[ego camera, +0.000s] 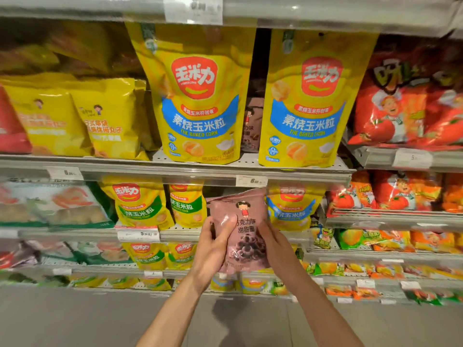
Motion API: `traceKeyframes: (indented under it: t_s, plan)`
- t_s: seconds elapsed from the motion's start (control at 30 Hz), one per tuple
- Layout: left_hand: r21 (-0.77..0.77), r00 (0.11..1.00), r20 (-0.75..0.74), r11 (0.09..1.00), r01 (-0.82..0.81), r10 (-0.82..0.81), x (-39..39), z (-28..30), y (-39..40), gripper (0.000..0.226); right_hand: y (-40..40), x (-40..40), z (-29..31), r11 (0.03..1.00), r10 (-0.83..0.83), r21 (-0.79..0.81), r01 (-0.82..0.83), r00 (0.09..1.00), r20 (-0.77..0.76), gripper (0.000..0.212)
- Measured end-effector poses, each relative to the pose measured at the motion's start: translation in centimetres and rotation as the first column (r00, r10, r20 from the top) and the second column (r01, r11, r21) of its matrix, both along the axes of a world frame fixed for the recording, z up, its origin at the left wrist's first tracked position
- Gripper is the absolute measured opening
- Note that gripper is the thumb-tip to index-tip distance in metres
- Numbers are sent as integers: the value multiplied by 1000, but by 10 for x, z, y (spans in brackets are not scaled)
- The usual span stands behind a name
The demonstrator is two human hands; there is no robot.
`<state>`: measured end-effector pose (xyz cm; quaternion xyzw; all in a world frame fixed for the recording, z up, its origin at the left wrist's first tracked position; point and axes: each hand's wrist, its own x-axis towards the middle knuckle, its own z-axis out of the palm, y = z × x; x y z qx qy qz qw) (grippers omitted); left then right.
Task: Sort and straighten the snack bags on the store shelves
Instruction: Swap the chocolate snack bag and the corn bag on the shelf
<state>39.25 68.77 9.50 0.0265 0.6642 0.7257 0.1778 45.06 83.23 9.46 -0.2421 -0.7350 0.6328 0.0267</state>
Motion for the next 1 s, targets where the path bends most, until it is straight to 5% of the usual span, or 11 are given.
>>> traceKeyframes:
  t_s: [0.1,0.17,0.3,0.43,0.73,1.0]
  plan:
    - [-24,998,-59,999,-39,38,22,26,3,41,7,14,20,996,83,23,-83,996,-21,34]
    - [-28,992,-113,998,-65,61,32,41,3,46,7,23,34,980,173,113,-165,983,-64,60]
    - [11,974,-202,994,-104,104,40,79,0,47,14,18,44,998,38,-48,-47,982,-184,90]
    - [64,948,-290,991,-115,129,32,116,-6,54,6,9,88,990,110,116,-85,966,-233,109]
    - [62,918,-394,998,-21,43,-11,170,-43,71,-33,-22,152,954,173,295,-61,913,-370,65]
    - [65,911,-412,998,14,14,-38,176,-81,77,-70,-49,162,935,222,339,-103,917,-332,66]
